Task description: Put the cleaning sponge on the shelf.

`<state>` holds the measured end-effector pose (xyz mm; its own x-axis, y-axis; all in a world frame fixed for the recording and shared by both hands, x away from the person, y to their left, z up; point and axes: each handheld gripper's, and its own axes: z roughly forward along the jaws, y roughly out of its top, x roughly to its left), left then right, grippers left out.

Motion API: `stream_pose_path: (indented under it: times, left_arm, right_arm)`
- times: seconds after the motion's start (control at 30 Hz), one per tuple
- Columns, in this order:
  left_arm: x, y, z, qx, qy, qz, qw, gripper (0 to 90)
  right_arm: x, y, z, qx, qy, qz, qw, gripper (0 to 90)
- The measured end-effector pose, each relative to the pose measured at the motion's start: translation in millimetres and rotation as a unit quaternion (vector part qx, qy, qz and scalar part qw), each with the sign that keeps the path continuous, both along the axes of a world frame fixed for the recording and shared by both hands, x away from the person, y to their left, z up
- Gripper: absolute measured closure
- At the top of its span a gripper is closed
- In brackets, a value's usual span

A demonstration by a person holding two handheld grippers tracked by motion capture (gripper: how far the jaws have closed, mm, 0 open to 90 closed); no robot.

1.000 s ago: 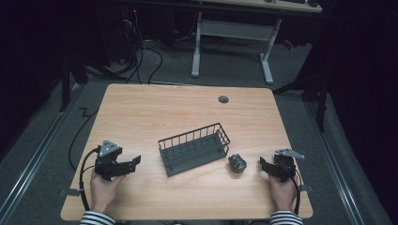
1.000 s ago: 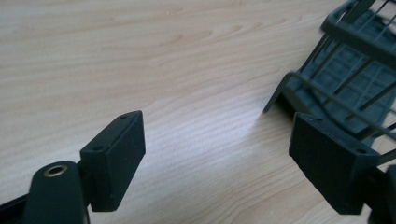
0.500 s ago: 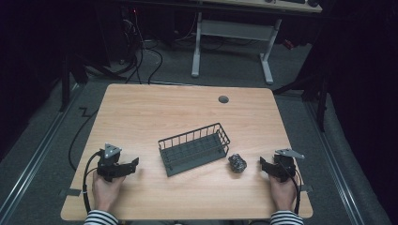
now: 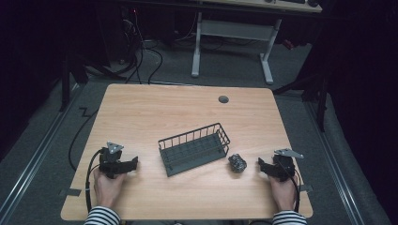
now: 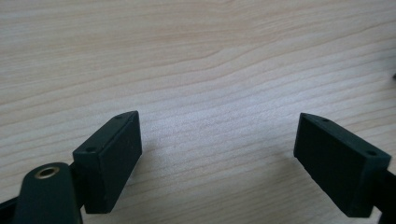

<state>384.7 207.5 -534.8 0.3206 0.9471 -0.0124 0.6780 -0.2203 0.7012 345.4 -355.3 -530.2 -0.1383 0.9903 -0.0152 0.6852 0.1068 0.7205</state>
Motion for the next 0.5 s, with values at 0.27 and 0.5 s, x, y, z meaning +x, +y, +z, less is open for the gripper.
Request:
stream_pose_path:
  times: [0.27,0.5]
  left_arm:
    - [-1.4,2.6,-2.7,-0.004,-0.020,0.004,0.9998,17.5]
    - [-1.9,3.7,-2.6,-0.010,-0.022,0.005,0.9997,21.7]
  right_arm:
    - [-5.6,-2.7,2.1,0.008,0.010,0.004,0.9999,28.0]
    - [-19.1,-12.8,13.1,0.045,0.005,0.009,0.9990,30.0]
